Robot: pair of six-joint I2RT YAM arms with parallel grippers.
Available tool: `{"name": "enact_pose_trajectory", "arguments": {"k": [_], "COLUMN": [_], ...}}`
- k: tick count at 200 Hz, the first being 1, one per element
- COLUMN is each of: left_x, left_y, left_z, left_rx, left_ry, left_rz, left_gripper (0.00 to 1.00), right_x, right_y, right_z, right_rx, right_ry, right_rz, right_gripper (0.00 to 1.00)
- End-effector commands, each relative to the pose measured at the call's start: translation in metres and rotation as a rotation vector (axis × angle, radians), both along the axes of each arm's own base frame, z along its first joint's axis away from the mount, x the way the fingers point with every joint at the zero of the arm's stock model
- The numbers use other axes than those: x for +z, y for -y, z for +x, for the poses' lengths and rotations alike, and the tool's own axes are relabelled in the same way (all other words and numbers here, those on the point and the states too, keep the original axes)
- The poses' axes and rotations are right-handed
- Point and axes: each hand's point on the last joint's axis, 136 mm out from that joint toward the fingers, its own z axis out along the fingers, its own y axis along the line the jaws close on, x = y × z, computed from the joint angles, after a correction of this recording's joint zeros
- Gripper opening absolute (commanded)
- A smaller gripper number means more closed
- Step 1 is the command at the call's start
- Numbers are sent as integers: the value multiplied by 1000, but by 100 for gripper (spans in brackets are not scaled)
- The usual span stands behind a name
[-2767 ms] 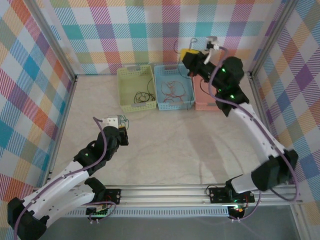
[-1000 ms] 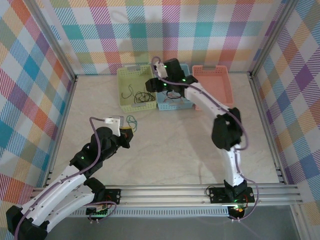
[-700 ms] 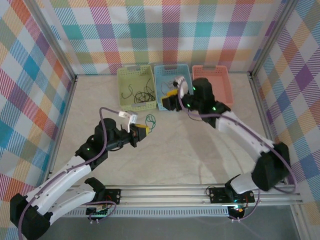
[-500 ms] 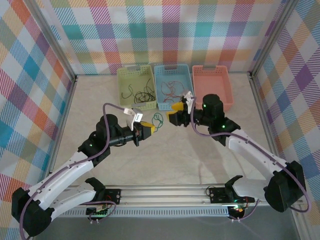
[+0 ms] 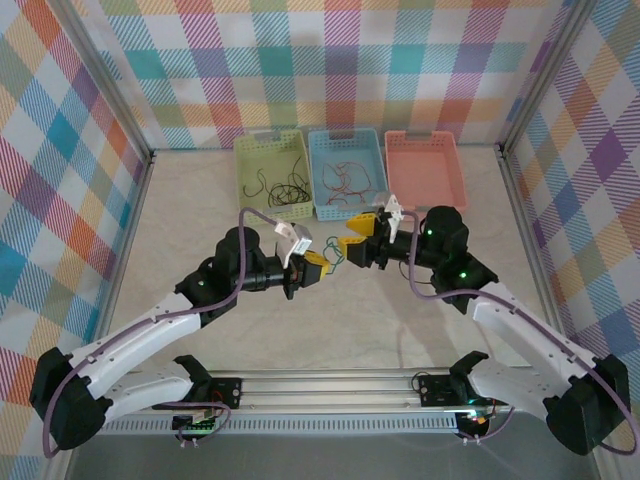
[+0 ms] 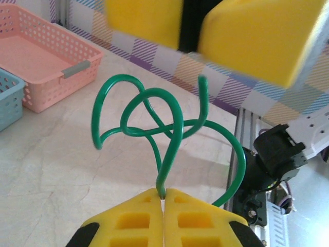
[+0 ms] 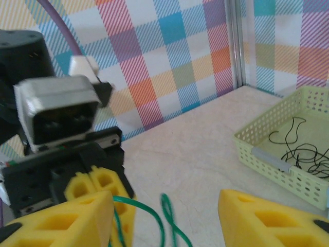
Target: Untangle the cables
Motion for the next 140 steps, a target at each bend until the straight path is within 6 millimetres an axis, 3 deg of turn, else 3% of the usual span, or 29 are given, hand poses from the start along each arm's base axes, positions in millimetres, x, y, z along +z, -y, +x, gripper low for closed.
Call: {"name": "enact_pose_trajectory", "arguments": {"k": [1, 63, 140], "left_x": [20, 14, 11], "left_y": [5, 5, 7], "left_z": [3, 5, 5], "left_rx": [-3, 6, 7], "left_ry": [70, 69, 56], "left_rz": [-18, 18, 28], "left_gripper": [0, 0, 0], "right_x": [18, 4, -14], "right_y": [2, -15, -18], "right_z": [-9, -24, -8], "right_rx": [10, 96, 0], "right_ry": [30, 25, 22], "right_rz": [32, -61, -211], "right_gripper": [57, 57, 55]}}
